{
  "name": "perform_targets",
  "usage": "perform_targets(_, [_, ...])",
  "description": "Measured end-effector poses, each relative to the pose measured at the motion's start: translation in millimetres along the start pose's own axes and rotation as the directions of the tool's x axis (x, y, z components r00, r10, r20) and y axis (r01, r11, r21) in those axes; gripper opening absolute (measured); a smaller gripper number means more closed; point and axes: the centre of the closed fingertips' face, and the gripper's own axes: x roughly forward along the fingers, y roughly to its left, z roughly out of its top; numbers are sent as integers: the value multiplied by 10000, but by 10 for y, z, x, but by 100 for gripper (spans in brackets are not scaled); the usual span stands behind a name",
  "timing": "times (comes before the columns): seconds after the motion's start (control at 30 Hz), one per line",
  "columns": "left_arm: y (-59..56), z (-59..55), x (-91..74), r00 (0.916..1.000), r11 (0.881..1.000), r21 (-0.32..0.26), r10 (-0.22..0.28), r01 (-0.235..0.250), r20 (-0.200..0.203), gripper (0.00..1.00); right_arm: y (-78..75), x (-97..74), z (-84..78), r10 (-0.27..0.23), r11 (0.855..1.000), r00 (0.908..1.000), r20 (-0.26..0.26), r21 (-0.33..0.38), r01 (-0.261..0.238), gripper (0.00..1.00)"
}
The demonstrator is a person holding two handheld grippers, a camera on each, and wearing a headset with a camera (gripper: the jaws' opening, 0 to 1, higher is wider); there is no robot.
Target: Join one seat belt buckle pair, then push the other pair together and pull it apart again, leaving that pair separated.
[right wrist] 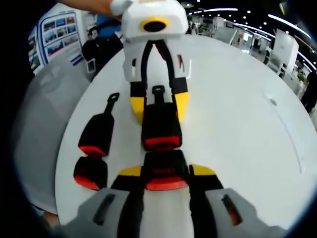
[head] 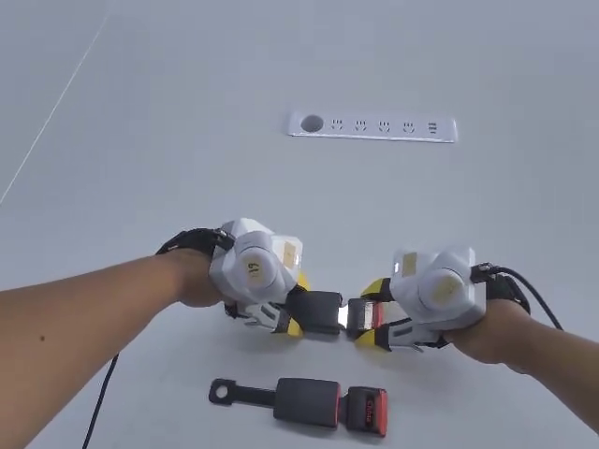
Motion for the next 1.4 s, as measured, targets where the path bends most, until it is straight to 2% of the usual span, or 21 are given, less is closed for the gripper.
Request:
perform_targets(0.63, [0, -4, -6, 10000, 9999, -152, 11, -12, -22, 32, 8, 1, -10, -34, 9993, 9997, -252, -378, 24, 35])
perform_targets(1.0, [-5, 13, -21, 10000, 9998, -181, 35, -36, -66, 32, -5, -15, -25, -59, 9993, 9994, -350, -368, 46, 35])
perform_targets(1.4, [10, 7, -24, 10000, 9999, -160, 38, -39, -47, 33, -35, -103, -156, -79, 9992, 9990, -441, -395, 61, 35])
